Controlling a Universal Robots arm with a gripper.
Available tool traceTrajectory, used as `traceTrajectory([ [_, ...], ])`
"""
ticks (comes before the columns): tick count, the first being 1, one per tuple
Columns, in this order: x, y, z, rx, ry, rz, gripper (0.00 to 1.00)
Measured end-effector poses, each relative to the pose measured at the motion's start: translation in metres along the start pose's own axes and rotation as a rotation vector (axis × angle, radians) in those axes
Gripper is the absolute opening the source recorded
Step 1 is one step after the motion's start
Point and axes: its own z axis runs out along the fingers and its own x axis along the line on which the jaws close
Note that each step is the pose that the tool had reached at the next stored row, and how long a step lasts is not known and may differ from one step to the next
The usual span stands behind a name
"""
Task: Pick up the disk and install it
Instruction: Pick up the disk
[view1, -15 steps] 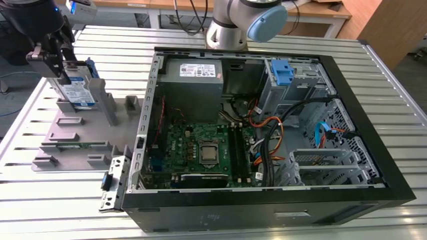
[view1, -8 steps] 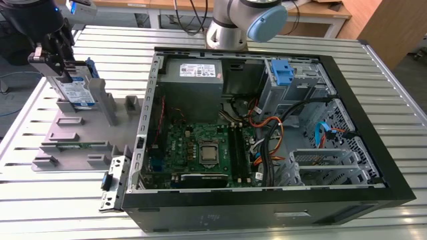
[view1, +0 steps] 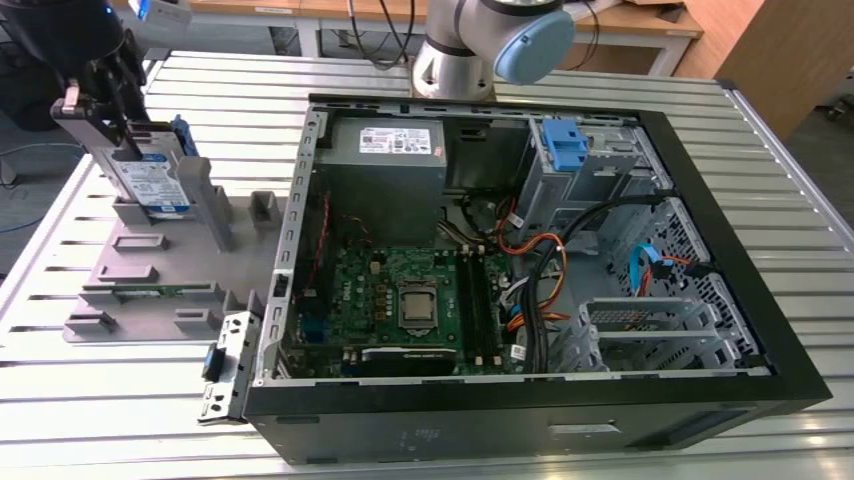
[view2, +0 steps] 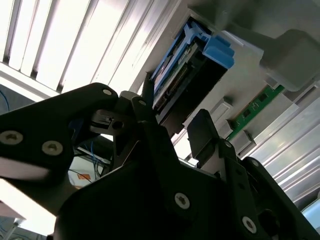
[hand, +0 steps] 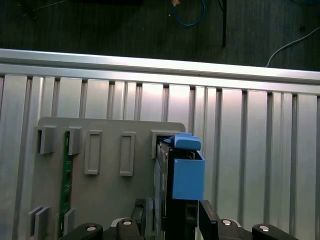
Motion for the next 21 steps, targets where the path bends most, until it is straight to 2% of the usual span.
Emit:
traceTrajectory([
  [8,0.0000,0.0000,-0.0002,0.0001,0.0000,0.000,0.52],
  [9,0.0000,0.0000,-0.0002,0.0002,-0.0001,0.000,0.45],
  [14,0.0000,0.0000,-0.0004,0.0000,0.0000,0.000,0.45],
  [16,0.0000,0.0000,-0.0004,0.0001,-0.0001,0.000,0.44],
  [17,0.0000,0.0000,-0.0005,0.0000,-0.0001,0.000,0.37],
  [21,0.0000,0.0000,-0.0005,0.0000,0.0000,0.000,0.37],
])
